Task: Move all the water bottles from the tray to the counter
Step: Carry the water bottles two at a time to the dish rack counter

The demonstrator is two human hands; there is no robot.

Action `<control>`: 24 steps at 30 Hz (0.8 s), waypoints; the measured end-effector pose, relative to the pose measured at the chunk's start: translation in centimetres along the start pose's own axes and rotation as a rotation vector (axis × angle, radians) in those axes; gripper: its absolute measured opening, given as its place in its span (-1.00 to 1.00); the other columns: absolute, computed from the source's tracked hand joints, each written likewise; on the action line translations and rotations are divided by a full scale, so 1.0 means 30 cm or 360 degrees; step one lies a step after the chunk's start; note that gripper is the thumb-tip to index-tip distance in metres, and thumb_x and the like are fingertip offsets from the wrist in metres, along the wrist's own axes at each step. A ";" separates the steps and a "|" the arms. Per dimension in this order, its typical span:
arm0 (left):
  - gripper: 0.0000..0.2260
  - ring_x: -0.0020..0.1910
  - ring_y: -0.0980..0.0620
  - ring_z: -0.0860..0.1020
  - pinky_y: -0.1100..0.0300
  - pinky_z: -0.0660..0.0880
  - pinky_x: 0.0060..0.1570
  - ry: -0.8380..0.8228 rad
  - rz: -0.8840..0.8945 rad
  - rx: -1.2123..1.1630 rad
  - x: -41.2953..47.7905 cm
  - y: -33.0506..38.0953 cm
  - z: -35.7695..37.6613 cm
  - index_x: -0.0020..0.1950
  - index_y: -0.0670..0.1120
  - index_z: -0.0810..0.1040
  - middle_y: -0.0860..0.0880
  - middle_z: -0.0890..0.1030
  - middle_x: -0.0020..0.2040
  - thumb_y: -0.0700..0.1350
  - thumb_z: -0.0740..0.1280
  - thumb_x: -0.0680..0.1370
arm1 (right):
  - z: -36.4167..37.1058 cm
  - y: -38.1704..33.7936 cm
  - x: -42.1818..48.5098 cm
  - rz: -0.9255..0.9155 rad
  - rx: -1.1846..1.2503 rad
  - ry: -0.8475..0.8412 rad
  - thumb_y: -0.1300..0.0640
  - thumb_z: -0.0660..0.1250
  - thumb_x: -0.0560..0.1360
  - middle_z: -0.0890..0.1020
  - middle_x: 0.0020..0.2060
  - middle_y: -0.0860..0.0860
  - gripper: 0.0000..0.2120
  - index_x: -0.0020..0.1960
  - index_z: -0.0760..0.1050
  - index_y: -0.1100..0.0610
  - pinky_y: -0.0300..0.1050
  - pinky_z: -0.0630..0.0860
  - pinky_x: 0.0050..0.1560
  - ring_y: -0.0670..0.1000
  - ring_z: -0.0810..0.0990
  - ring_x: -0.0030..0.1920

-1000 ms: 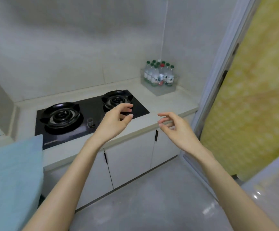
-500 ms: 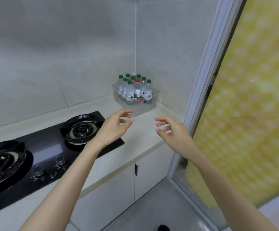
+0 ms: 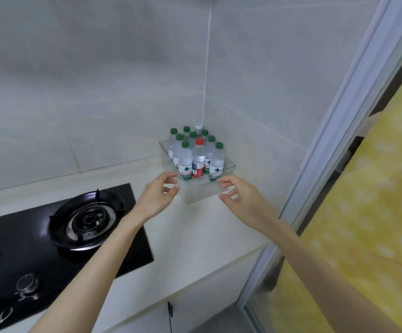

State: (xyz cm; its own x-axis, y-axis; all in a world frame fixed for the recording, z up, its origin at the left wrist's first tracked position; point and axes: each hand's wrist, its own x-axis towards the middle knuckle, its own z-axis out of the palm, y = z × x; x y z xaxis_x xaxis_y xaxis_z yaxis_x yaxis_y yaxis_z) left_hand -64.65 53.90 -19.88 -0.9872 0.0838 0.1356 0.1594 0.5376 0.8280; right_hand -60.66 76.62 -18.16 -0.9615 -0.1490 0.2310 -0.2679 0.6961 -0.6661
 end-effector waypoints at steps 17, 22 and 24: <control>-0.40 0.31 -0.08 0.46 0.18 0.37 0.22 0.0032 -0.0288 -0.0083 0.757 -0.297 0.175 0.45 -0.13 0.33 -0.12 0.47 0.36 -0.11 0.46 0.45 | 0.245 0.396 0.700 0.0208 -0.0387 -0.0468 0.23 0.28 0.50 0.55 0.22 0.05 -0.64 0.27 0.48 0.03 0.01 0.43 0.25 0.05 0.48 0.25; -0.37 0.33 -0.10 0.43 0.28 0.30 0.14 -0.0083 -0.0321 -0.0012 0.906 -0.340 0.249 0.43 -0.18 0.32 -0.13 0.46 0.35 -0.16 0.49 0.42 | 0.285 0.482 0.795 0.0181 -0.0558 -0.0651 0.20 0.30 0.45 0.63 0.09 0.04 -0.71 0.15 0.58 0.03 0.06 0.53 0.10 0.08 0.57 0.13; -0.31 0.31 -0.15 0.43 0.16 0.37 0.25 -0.0073 -0.0334 -0.0036 0.953 -0.368 0.280 0.40 -0.19 0.34 -0.15 0.47 0.32 -0.09 0.53 0.35 | 0.280 0.507 0.823 0.0148 -0.0565 -0.0692 0.21 0.31 0.45 0.68 0.01 0.01 -0.75 0.09 0.62 0.05 -0.03 0.55 0.04 0.04 0.62 0.05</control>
State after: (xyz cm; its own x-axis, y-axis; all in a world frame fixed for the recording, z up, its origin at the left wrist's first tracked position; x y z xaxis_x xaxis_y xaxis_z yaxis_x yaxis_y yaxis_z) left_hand -94.66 57.41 -29.69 -0.9978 0.0104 -0.0658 -0.0504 0.5282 0.8476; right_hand -88.99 77.62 -28.55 -0.9371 -0.2990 -0.1803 -0.2162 0.9023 -0.3730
